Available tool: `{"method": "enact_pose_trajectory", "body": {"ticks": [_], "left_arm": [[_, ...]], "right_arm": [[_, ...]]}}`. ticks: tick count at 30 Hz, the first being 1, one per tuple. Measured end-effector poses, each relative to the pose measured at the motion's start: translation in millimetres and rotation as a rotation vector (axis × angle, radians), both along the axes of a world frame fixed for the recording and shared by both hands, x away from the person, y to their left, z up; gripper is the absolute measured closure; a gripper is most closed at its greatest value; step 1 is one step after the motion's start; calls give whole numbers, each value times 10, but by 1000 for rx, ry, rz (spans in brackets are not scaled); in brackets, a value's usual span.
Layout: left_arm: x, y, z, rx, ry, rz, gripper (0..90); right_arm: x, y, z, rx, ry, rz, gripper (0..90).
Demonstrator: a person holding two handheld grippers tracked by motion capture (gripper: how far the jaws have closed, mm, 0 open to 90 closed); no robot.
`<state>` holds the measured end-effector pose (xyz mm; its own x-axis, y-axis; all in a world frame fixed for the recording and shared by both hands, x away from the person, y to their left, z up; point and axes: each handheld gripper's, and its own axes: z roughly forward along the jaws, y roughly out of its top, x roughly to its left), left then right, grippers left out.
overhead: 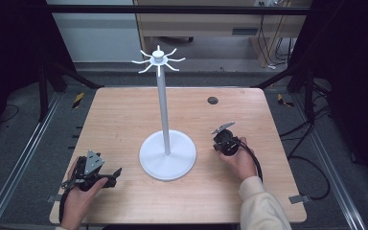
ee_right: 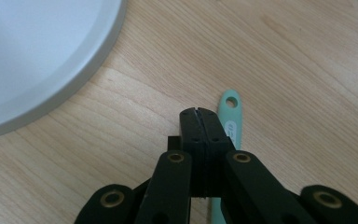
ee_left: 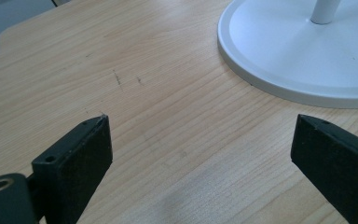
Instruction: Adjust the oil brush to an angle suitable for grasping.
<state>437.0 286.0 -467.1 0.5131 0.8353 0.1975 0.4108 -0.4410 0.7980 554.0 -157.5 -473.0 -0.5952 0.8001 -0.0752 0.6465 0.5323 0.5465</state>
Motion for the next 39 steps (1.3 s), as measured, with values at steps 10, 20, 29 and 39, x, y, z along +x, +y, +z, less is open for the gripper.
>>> {"method": "enact_pose_trajectory", "body": {"ticks": [10, 20, 29, 39], "left_arm": [[1, 4, 0, -1, -1, 3, 49], [2, 2, -1, -2, 1, 0, 49], [1, -8, -2, -1, 2, -3, 49], [0, 5, 2, -3, 0, -2, 49]], "right_arm": [[29, -1, -55, -47, 19, -13, 900], [54, -31, -59, -94, 1, -60, 900], [74, -206, -19, -49, 7, -140, 900], [-111, -406, 179, 15, 44, -190, 900]]}}
